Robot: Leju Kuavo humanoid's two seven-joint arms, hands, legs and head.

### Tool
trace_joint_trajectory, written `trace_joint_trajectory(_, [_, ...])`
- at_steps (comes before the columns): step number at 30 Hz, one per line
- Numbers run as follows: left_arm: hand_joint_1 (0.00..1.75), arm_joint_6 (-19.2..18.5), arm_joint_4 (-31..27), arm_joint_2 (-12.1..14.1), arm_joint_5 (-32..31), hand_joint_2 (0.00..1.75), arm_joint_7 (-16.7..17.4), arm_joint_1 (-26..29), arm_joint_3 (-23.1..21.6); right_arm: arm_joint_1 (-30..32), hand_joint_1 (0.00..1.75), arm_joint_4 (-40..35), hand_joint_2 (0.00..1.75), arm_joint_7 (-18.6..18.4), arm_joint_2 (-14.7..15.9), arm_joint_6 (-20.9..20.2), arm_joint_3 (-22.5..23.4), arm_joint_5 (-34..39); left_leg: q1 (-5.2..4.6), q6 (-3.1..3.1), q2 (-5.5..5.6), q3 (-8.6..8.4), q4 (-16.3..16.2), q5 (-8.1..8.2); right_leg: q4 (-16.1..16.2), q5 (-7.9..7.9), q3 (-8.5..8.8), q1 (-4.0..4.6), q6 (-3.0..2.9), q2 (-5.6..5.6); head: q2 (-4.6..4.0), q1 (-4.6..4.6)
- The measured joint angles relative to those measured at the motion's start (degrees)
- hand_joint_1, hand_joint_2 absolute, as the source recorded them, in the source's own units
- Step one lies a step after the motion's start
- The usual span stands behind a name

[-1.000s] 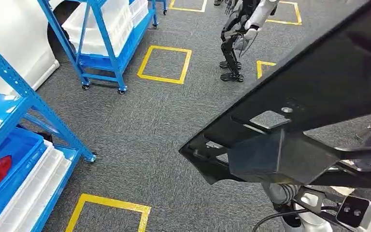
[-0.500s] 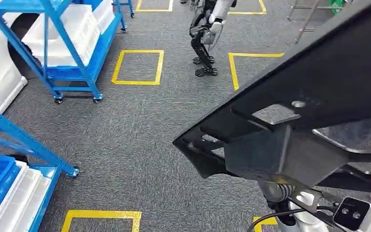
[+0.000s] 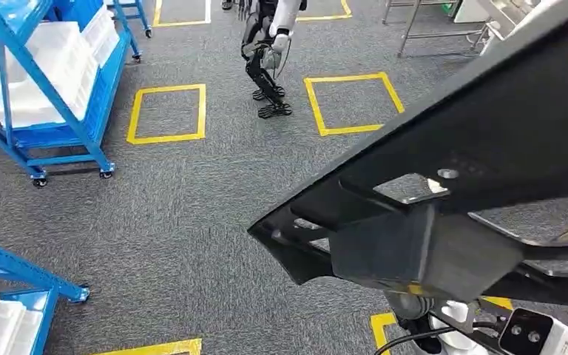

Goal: Take the parts from the cabinet and place them on the table.

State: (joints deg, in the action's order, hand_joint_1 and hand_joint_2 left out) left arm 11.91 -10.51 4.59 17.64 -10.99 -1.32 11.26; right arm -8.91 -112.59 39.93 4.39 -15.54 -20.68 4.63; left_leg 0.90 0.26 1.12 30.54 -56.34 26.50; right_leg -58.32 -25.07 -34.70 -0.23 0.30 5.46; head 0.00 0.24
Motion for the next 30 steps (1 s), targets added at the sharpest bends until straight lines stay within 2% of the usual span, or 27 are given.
trace_joint_trajectory(1, [0.00, -0.31, -0.02, -0.02, -0.39, 1.75, -0.11, 0.01, -0.07, -0.16, 1.75, -0.07, 1.75, 0.07, 0.02, 0.33, 0.02, 0.04, -0.07, 0.41, -0.54, 0.04, 0.24, -0.13, -2.17, -1.77, -1.23, 0.26, 0.09, -2.85, 0.00, 0.42])
trace_joint_trajectory(2, [0.00, -0.61, 0.00, -0.04, -0.85, 1.75, -0.26, 0.04, -0.17, -0.22, 1.75, -0.04, 1.75, 0.02, 0.04, 0.83, 0.02, 0.04, -0.19, 0.49, -1.11, 0.15, 0.24, -0.14, -6.15, -4.06, -3.09, 0.22, 0.30, -4.17, 0.00, 0.44])
trace_joint_trajectory(3, [0.00, -0.92, 0.00, -0.04, -1.11, 1.75, -0.44, 0.08, -0.33, -0.05, 1.75, -0.02, 1.75, 0.02, 0.11, 1.25, 0.02, 0.04, -0.33, 0.54, -1.81, 0.22, 0.22, -0.10, -11.18, -6.33, -5.45, 0.02, 0.50, -4.69, 0.00, 0.46])
trace_joint_trajectory(4, [0.00, -1.20, 0.00, -0.04, -1.33, 1.75, -0.52, 0.08, -0.48, 0.06, 1.75, 0.04, 1.75, 0.02, 0.31, 1.55, 0.02, 0.04, -0.40, 0.57, -2.53, 0.31, 0.19, -0.08, -15.61, -7.90, -7.58, -0.15, 0.66, -4.82, 0.00, 0.44])
trace_joint_trajectory(5, [0.00, -1.46, 0.00, -0.02, -1.33, 1.75, -0.59, 0.00, -0.55, 0.15, 1.75, 0.11, 1.75, 0.02, 0.46, 1.73, 0.00, 0.09, -0.44, 0.56, -3.28, 0.38, 0.15, -0.07, -17.77, -8.11, -8.58, -0.26, 0.80, -4.88, 0.00, 0.44])
trace_joint_trajectory(6, [0.00, -1.75, 0.00, -0.02, -1.33, 1.75, -0.68, -0.11, -0.55, 0.19, 1.75, 0.20, 1.75, 0.02, 0.63, 1.86, -0.04, 0.18, -0.46, 0.53, -3.96, 0.37, 0.12, -0.02, -16.61, -6.93, -7.93, -0.36, 0.88, -4.97, 0.00, 0.44])
trace_joint_trajectory(7, [0.00, -2.12, 0.00, -0.02, -1.35, 1.75, -0.76, -0.23, -0.61, 0.19, 1.75, 0.26, 1.75, 0.00, 0.94, 2.09, -0.04, 0.20, -0.47, 0.47, -4.57, 0.34, 0.07, 0.07, -13.02, -4.91, -5.94, -0.40, 0.87, -5.24, 0.00, 0.46])
trace_joint_trajectory(8, [0.00, -2.38, 0.00, -0.04, -1.44, 1.75, -0.83, -0.33, -0.74, 0.18, 1.75, 0.28, 1.75, -0.02, 1.12, 2.38, -0.04, 0.20, -0.46, 0.32, -5.07, 0.28, -0.05, 0.18, -7.62, -2.56, -2.99, -0.38, 0.74, -5.88, 0.00, 0.46])
trace_joint_trajectory(9, [0.00, -2.66, 0.00, -0.07, -1.74, 1.75, -0.94, -0.39, -0.98, 0.18, 1.75, 0.28, 1.75, -0.02, 1.20, 2.75, -0.04, 0.20, -0.47, 0.17, -5.66, 0.18, -0.20, 0.37, -1.66, -0.50, 0.37, -0.31, 0.50, -7.40, 0.00, 0.46])
trace_joint_trajectory(10, [0.00, -2.82, 0.00, -0.09, -1.96, 1.75, -1.11, -0.37, -1.11, 0.24, 1.75, 0.33, 1.75, 0.00, 1.38, 3.21, -0.07, 0.20, -0.77, -0.16, -6.05, 0.09, -0.28, 0.58, 0.71, -1.28, 1.62, 0.34, -0.05, -9.50, 0.00, 0.37])
trace_joint_trajectory(11, [0.00, -2.99, 0.00, -0.11, -2.10, 1.75, -1.38, -0.34, -1.22, 0.47, 1.75, 0.28, 1.75, -0.02, 1.40, 3.41, -0.07, 0.15, -0.83, -0.47, -6.45, 0.03, -0.40, 0.73, 1.11, -0.77, 1.51, 0.41, -0.21, -8.97, 0.00, 0.35])
trace_joint_trajectory(14, [0.00, -3.26, -0.02, -0.22, -2.47, 1.75, -2.01, -0.37, -1.38, 1.89, 1.75, 0.20, 1.75, -0.02, 1.66, 3.45, 0.04, -0.46, -0.74, -1.45, -7.89, -0.57, 0.05, 0.73, 1.15, -0.72, 1.29, 0.64, -0.98, -7.16, 0.00, 0.33])
trace_joint_trajectory(15, [0.00, -3.24, -0.02, -0.24, -2.58, 1.75, -2.12, -0.35, -1.42, 2.26, 1.75, 0.04, 1.75, 0.00, 1.70, 3.37, 0.07, -0.46, -0.65, -1.82, -7.89, -0.46, -0.10, 1.21, 1.91, -0.26, 1.89, -0.13, -1.36, -6.48, 0.00, 0.24])
trace_joint_trajectory(16, [0.00, -3.21, -0.02, -0.33, -2.75, 1.75, -2.23, -0.39, -1.46, 2.45, 1.75, -0.11, 1.75, 0.00, 1.75, 3.25, 0.18, -0.46, -0.32, -2.18, -4.60, -0.31, -1.29, 2.10, 2.24, -0.15, 2.19, -0.09, -1.48, -6.07, -0.02, 0.24])
trace_joint_trajectory(17, [0.00, -3.12, -0.02, -0.44, -2.80, 1.75, -2.27, -0.33, -1.51, 2.46, 1.75, -0.09, 1.75, 0.02, 1.79, 3.17, 0.31, -0.44, -0.23, -2.22, -2.92, 1.21, -4.59, 4.23, 2.24, -0.09, 2.15, -0.11, -1.78, -5.59, 0.00, 0.15])
trace_joint_trajectory(19, [0.00, -2.88, -0.02, -0.46, -3.21, 1.75, -2.16, -0.17, -1.68, 3.01, 1.75, -0.02, 1.75, 0.00, 2.06, 2.93, 0.68, -0.22, -0.23, -2.38, -1.93, 5.92, -14.12, 8.46, 2.21, -0.06, 2.03, 0.04, -1.94, -4.26, -0.02, -0.02])
trace_joint_trajectory(20, [0.00, -2.88, -0.02, -0.53, -3.43, 1.75, -1.99, -0.14, -1.86, 3.41, 1.75, 0.11, 1.75, 0.00, 2.32, 2.86, 0.96, 0.11, -0.23, -2.39, -1.76, 7.73, -17.48, 9.19, 2.13, -0.06, 1.95, 0.10, -1.95, -3.52, 0.00, -0.07])
trace_joint_trajectory(21, [0.00, -2.88, -0.02, -0.59, -3.74, 1.75, -1.77, 0.02, -1.97, 3.75, 1.75, 0.20, 1.75, 0.00, 2.54, 2.86, 1.20, 0.24, -0.23, -2.32, -1.73, 8.12, -17.87, 8.36, 1.98, -0.06, 1.91, 0.10, -1.94, -2.69, 0.00, -0.02])
trace_joint_trajectory(22, [0.00, -2.95, -0.02, -0.68, -3.82, 1.75, -1.53, 0.04, -2.16, 4.03, 1.75, 0.20, 1.75, -0.02, 2.71, 2.97, 1.62, 0.24, -0.23, -2.18, -1.67, 7.08, -15.29, 6.21, 1.82, -0.07, 1.90, 0.10, -1.93, -1.90, 0.00, -0.07])
trace_joint_trajectory(23, [0.00, -2.99, 0.00, -0.72, -4.02, 1.75, -1.44, -0.04, -2.36, 4.24, 1.75, 0.18, 1.75, -0.02, 2.80, 3.30, 1.99, 0.22, -0.22, -2.00, -1.30, 4.95, -10.50, 3.36, 1.62, -0.13, 1.92, 0.08, -1.84, -1.08, 0.00, -0.07])
trace_joint_trajectory(24, [0.00, -2.99, -0.02, -0.72, -4.39, 1.75, -1.14, -0.14, -2.51, 4.39, 1.75, 0.00, 1.75, 0.00, 2.91, 3.78, 2.23, 0.09, -0.16, -1.80, -0.09, 2.53, -5.32, 0.78, 1.38, -0.24, 1.91, 0.03, -1.67, -0.37, 0.00, -0.04])
trace_joint_trajectory(25, [0.00, -2.95, 0.00, -0.70, -4.46, 1.75, -0.73, -0.15, -2.67, 4.53, 1.75, -0.13, 1.75, -0.02, 2.99, 4.02, 2.38, 0.04, -0.05, -1.53, 2.69, 0.96, -1.63, 0.20, 1.21, -0.33, 1.76, -0.10, -1.49, 0.12, 0.00, -0.07])
trace_joint_trajectory(26, [0.00, -2.82, -0.02, -0.74, -4.50, 1.75, -0.31, -0.12, -2.73, 4.47, 1.75, -0.13, 1.75, 0.04, 3.12, 4.28, 2.49, 0.17, 0.08, -1.47, 3.13, 0.53, -0.50, 0.73, 0.80, -0.38, 1.39, 0.20, -1.13, 0.88, 0.00, -0.02])
trace_joint_trajectory(27, [0.00, -2.58, 0.00, -0.77, -4.50, 1.75, 0.08, -0.25, -2.78, 4.40, 1.75, -0.11, 1.75, 0.00, 3.28, 4.39, 2.56, 0.31, -0.17, -1.38, 2.65, 0.66, -0.78, 0.64, 0.87, -0.12, 1.10, -0.07, -0.68, 1.48, 0.00, -0.04])
trace_joint_trajectory(29, [0.00, -2.03, 0.00, -0.81, -4.33, 1.75, 0.68, -0.77, -2.78, 4.21, 1.75, -0.04, 1.75, 0.00, 3.74, 4.48, 2.62, 0.94, -0.47, -0.74, 1.50, 0.62, -0.75, 0.55, 1.20, 0.19, 0.89, -0.47, 0.16, 2.70, 0.00, -0.04])
trace_joint_trajectory(30, [0.00, -1.84, -0.02, -1.01, -4.20, 1.75, 1.16, -0.83, -2.78, 3.81, 1.75, 0.11, 1.75, -0.02, 4.00, 4.42, 2.67, 1.37, 0.08, -0.20, 0.66, 0.34, 0.01, 0.06, 0.93, 0.06, 0.71, -0.21, 0.40, 2.44, 0.00, -0.08])
